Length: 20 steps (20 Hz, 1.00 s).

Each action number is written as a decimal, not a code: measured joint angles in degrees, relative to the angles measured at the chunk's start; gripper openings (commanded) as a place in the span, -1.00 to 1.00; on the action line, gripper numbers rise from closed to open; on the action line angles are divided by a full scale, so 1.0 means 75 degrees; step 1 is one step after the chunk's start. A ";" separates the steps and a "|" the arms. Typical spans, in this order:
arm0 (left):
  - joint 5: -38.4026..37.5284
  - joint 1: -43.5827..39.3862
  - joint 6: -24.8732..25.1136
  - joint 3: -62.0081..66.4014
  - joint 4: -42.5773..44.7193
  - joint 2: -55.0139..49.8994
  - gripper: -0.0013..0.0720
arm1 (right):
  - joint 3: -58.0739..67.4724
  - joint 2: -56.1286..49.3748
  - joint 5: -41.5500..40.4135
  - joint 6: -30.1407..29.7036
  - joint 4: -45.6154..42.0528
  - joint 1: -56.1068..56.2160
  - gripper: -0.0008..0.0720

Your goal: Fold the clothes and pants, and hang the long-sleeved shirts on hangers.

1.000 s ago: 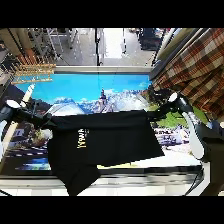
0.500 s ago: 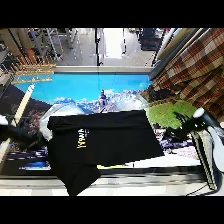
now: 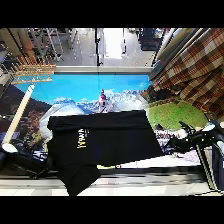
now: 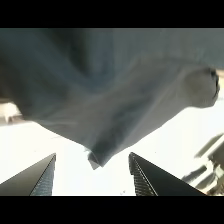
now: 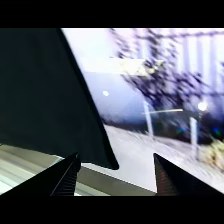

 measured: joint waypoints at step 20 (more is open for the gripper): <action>0.0023 -0.0026 0.0361 0.1539 -0.0898 0.0166 -0.96 | 0.0012 0.0825 0.0868 -0.0294 0.0338 0.1005 -0.94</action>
